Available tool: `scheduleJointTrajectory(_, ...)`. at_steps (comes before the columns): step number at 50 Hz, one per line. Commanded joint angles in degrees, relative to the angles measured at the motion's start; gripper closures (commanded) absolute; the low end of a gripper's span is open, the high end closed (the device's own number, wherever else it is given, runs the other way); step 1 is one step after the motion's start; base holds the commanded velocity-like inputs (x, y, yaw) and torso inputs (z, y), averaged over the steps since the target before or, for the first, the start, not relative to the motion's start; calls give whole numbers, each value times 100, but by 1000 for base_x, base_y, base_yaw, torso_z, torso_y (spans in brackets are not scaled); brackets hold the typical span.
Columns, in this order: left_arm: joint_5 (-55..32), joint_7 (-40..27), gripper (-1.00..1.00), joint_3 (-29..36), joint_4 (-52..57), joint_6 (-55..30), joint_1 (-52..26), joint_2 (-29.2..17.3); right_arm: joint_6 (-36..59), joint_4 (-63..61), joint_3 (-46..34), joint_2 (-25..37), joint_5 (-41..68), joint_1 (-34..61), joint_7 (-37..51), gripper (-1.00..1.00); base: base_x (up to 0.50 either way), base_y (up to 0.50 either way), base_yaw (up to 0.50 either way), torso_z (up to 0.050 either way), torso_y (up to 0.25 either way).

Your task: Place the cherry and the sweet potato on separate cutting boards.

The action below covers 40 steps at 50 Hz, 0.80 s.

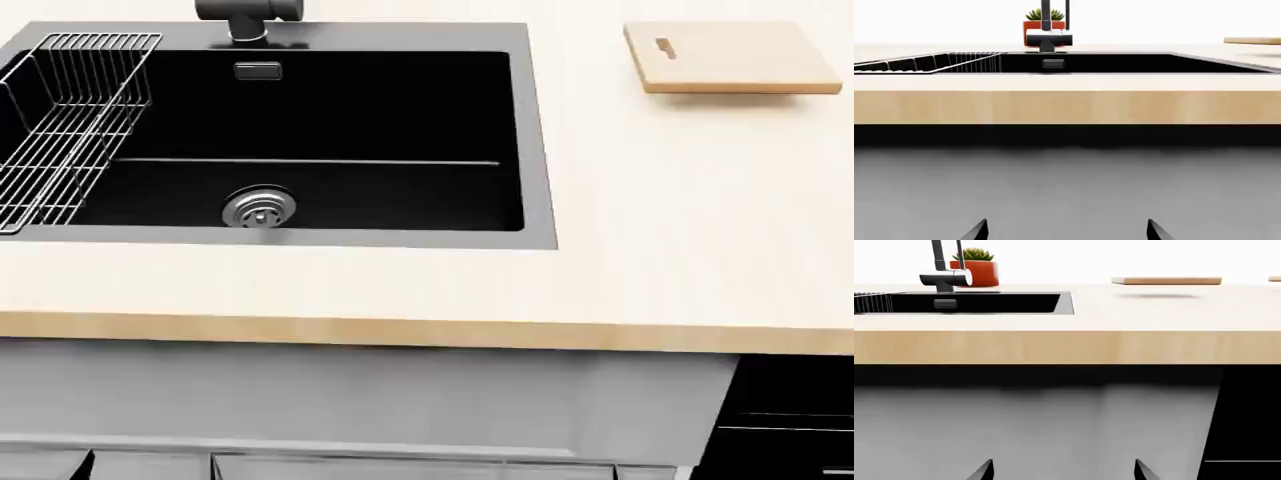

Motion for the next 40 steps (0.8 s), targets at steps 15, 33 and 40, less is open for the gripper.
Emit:
scheduleJointTrajectory(15, -425, -245, -100, 260, -9, -462, -105, -257, -190, 59, -377, 302, 223, 5, 411, -100, 0, 0, 0, 0, 0)
scheduleJointTrajectory(33, -539, -405, -100, 465, 47, -404, -83, -434, -167, 101, -576, 428, 267, 21, 639, -100, 0, -216, 0, 0, 0)
scheduleJointTrajectory(40, -557, -507, -100, 494, 40, -364, -94, -470, -186, 121, -621, 477, 351, 34, 658, -100, 0, -500, 0, 0, 0)
